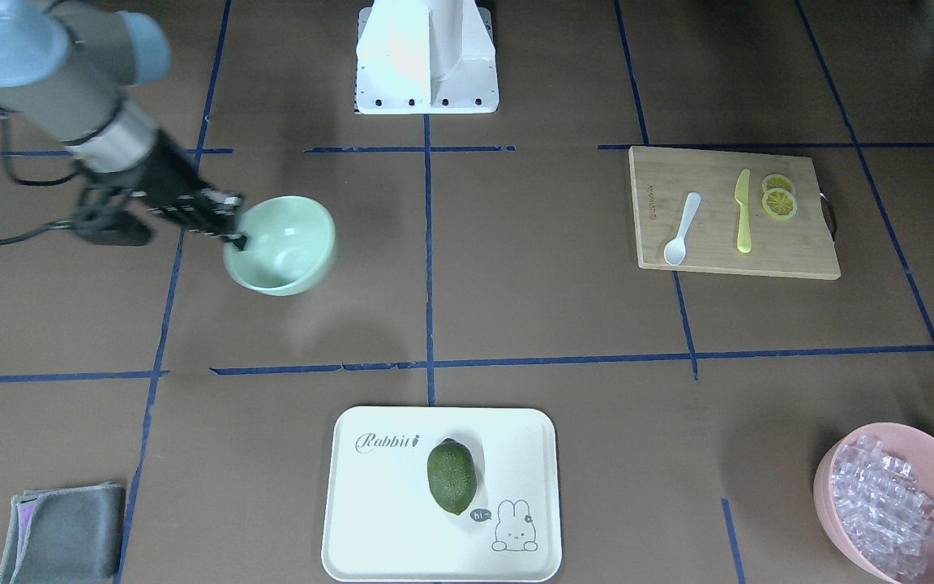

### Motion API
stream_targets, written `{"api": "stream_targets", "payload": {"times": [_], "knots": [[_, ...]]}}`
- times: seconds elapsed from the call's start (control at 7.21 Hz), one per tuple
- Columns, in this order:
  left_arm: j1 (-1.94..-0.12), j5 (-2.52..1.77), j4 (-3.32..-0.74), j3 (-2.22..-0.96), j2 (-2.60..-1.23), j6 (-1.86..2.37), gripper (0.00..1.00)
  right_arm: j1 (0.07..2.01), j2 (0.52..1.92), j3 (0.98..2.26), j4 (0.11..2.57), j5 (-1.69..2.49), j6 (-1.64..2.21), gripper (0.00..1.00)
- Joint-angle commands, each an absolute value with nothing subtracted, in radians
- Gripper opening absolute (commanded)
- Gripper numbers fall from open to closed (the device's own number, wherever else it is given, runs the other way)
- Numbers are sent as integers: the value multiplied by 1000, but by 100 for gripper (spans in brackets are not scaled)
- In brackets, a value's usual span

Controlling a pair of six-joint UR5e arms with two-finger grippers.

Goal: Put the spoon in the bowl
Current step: 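Carry the bowl with the right gripper to the table's center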

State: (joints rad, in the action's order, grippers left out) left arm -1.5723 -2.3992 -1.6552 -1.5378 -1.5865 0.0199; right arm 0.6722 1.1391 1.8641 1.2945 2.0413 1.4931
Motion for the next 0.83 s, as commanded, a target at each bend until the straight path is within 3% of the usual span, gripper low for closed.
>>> {"api": "stream_targets", "payload": {"times": [0.0, 0.55, 0.69], "knots": [[-1572, -2399, -1655, -1537, -1586, 20, 100, 507, 1014, 1791, 1319, 1881, 1603, 0], [-1572, -2399, -1654, -1536, -1585, 20, 100, 462, 956, 1680, 1321, 1838, 1603, 3], [-1572, -2399, -1654, -1536, -1585, 20, 100, 460, 956, 1680, 1321, 1839, 1601, 25]]}}
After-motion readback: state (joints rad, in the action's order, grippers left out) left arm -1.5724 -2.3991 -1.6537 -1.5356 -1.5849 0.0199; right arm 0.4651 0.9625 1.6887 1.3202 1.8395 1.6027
